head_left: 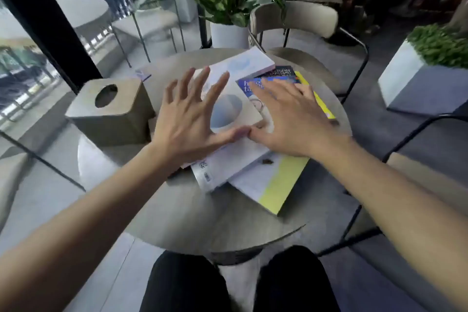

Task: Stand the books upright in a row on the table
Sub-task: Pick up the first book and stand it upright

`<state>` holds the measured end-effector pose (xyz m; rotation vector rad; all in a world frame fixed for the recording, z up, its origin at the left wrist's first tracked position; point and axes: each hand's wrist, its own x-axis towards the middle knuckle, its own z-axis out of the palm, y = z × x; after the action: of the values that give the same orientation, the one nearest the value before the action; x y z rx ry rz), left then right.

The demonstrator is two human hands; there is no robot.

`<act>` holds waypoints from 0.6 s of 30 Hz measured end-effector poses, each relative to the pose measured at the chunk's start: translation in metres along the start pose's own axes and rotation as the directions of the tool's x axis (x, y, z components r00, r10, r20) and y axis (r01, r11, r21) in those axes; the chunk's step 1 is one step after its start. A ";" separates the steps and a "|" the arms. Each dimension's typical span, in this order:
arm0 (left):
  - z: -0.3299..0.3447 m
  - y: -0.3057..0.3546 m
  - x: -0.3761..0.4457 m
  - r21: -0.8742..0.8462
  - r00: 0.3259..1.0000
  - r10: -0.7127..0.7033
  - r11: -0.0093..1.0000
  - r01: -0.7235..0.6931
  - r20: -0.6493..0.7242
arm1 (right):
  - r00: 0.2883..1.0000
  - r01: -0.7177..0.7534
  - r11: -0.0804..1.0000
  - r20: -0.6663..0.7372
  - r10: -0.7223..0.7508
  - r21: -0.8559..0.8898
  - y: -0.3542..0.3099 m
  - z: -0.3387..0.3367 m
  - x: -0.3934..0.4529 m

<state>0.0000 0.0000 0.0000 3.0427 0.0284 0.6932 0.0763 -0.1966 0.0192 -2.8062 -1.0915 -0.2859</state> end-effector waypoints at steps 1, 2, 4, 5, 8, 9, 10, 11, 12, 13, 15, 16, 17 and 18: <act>-0.004 0.001 -0.006 0.014 1.000 -0.003 1.000 0.003 0.031 | 1.000 0.000 1.000 0.017 0.000 -0.010 -0.004 0.000 -0.003; -0.007 0.002 -0.010 0.036 0.999 -0.012 0.999 0.010 0.042 | 1.000 0.011 0.999 0.020 -0.010 -0.033 -0.009 0.000 -0.005; -0.009 -0.001 -0.017 0.071 0.997 -0.032 0.997 0.027 0.066 | 0.999 0.004 0.997 0.036 -0.001 -0.081 -0.013 0.003 -0.008; -0.009 -0.003 -0.018 0.080 0.996 -0.033 0.996 0.027 0.081 | 0.999 0.005 0.995 0.037 -0.001 -0.096 -0.014 0.006 -0.007; -0.009 -0.013 -0.021 0.077 0.988 -0.084 0.994 0.074 0.126 | 1.000 -0.019 0.992 0.022 0.022 -0.126 -0.014 0.007 -0.006; -0.009 -0.016 -0.022 0.063 0.984 -0.115 0.992 0.108 0.138 | 0.999 -0.036 0.991 0.020 0.039 -0.129 -0.013 0.007 -0.006; -0.008 -0.018 -0.024 0.044 0.977 -0.144 0.989 0.138 0.157 | 0.998 -0.052 0.990 0.031 0.056 -0.131 -0.013 0.006 -0.005; -0.007 -0.020 -0.025 0.035 0.972 -0.159 0.987 0.155 0.170 | 0.997 -0.058 0.989 0.048 0.065 -0.135 -0.013 0.006 -0.004; -0.005 -0.020 -0.027 0.039 0.969 -0.168 0.986 0.163 0.183 | 0.995 -0.063 0.989 0.062 0.072 -0.135 -0.013 0.006 -0.003; -0.003 -0.020 -0.027 0.057 0.969 -0.163 0.986 0.155 0.186 | 0.995 -0.066 0.990 0.067 0.074 -0.121 -0.014 0.006 -0.002; -0.001 -0.018 -0.026 0.104 0.974 -0.126 0.989 0.108 0.186 | 0.994 -0.079 0.995 0.068 0.083 -0.062 -0.015 0.006 0.000; -0.002 -0.016 -0.025 0.120 0.974 -0.112 0.989 0.090 0.197 | 0.993 -0.095 0.995 0.072 0.096 -0.023 -0.016 0.006 0.001; -0.001 -0.014 -0.024 0.125 0.975 -0.102 0.989 0.078 0.196 | 0.992 -0.107 0.994 0.064 0.106 0.010 -0.016 0.008 0.001; -0.001 -0.011 -0.023 0.123 0.976 -0.092 0.990 0.068 0.197 | 0.992 -0.119 0.992 0.051 0.117 0.038 -0.017 0.010 0.002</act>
<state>-0.0209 0.0103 -0.0093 3.1844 0.1934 0.3880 0.0675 -0.1811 0.0110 -2.8405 -0.9248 -0.1823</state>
